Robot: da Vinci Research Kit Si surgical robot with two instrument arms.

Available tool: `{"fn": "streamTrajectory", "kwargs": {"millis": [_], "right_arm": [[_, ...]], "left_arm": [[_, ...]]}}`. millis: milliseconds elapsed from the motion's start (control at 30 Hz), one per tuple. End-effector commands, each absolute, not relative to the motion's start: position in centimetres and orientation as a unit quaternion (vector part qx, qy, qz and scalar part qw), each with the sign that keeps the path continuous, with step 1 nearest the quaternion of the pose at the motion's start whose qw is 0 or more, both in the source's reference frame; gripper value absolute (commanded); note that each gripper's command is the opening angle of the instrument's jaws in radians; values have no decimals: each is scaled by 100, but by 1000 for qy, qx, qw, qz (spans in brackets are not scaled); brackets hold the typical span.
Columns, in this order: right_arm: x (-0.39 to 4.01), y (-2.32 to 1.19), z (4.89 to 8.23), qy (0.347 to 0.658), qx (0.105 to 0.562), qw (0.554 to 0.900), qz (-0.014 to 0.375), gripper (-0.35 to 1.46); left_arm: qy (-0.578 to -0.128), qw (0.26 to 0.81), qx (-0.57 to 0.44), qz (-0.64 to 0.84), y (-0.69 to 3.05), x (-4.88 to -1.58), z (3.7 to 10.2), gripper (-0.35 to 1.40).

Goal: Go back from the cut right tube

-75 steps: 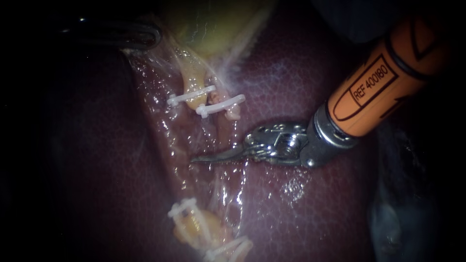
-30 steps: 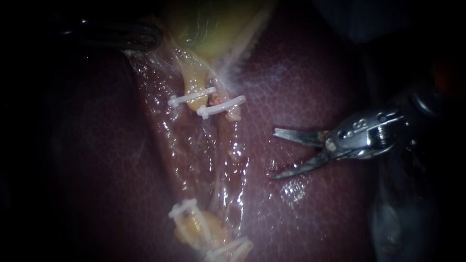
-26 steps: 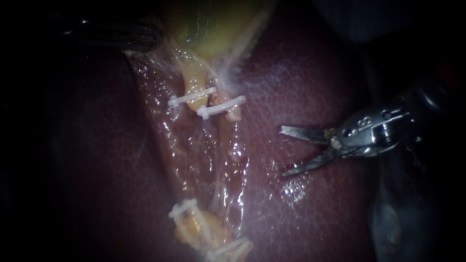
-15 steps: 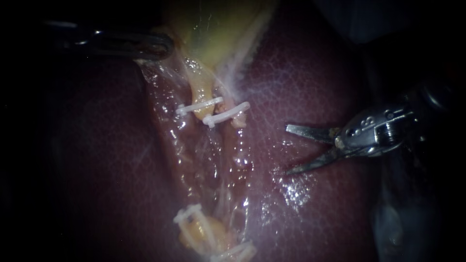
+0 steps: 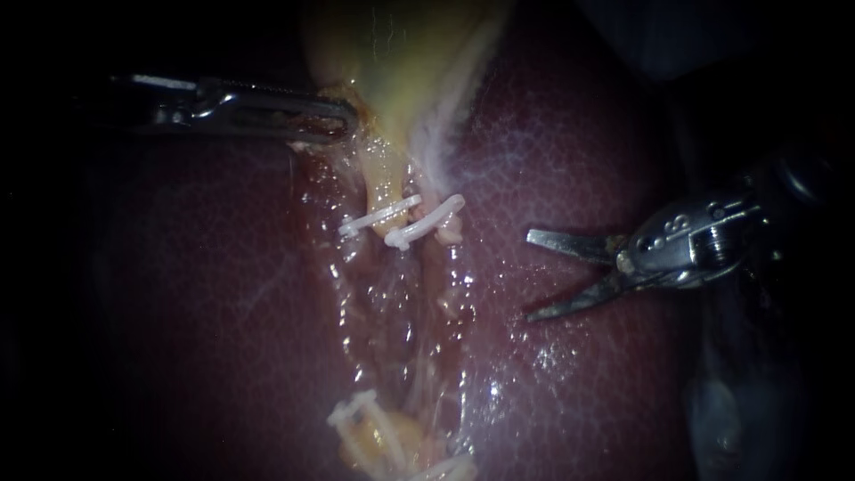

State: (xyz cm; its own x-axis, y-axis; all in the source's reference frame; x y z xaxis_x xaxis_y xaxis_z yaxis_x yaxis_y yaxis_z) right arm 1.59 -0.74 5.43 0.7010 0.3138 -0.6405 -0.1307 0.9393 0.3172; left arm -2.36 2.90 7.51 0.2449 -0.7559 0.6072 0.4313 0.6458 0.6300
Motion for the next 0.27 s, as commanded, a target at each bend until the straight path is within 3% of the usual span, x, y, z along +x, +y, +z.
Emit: {"fn": "streamTrajectory", "kwargs": {"millis": [33, 267], "right_arm": [[159, -74, 543, 367, 125, 914, 122, 145], [159, -74, 543, 368, 126, 913, 121, 145]], "left_arm": [[-479, 771, 169, -385, 290, -236, 751, -35], [-478, 769, 171, -387, 291, -236, 751, -35]]}}
